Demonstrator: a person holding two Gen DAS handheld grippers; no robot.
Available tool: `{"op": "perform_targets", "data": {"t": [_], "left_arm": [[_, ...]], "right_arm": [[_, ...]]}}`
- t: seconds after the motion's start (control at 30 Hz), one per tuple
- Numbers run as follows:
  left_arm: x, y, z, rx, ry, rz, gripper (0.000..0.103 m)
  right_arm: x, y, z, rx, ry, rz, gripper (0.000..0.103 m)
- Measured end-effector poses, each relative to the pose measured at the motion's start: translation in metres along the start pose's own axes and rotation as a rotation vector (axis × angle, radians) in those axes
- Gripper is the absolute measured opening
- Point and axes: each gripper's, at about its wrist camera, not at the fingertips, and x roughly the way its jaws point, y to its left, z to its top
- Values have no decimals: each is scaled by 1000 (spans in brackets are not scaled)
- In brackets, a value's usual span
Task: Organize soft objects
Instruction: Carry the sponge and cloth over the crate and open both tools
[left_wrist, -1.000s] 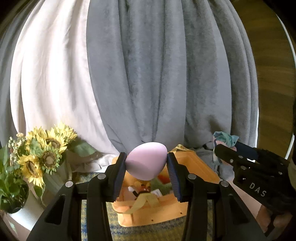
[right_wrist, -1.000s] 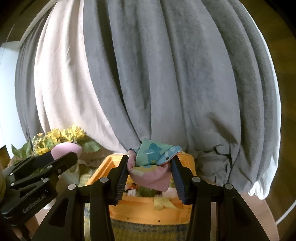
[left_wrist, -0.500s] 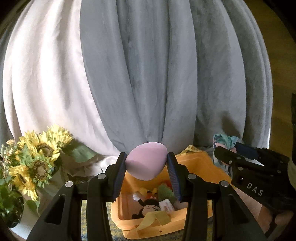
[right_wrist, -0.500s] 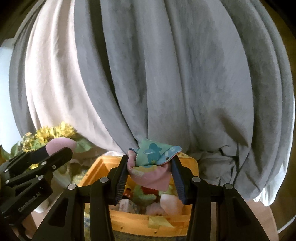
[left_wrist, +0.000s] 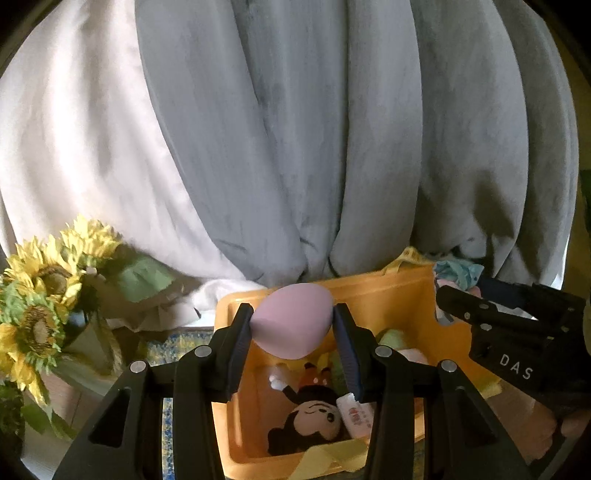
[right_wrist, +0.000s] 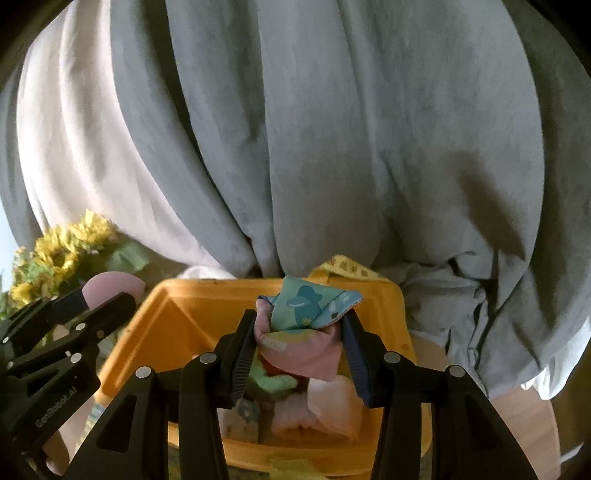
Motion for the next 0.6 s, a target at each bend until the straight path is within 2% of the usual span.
{"op": "perform_targets", "data": {"t": [0.47,0.57,0.6], "left_arm": [[39,-6,-17,44,148,-18,45],[41,-6,-19,42,160,-17,55],[41,-6,-19,41,161,-13,59]], "right_arm": [[47,-10,-15,14,186,-17,47],[50,-11,-17,19,213,-21,52],[51,-12,-18,27,220,-24,58]]}}
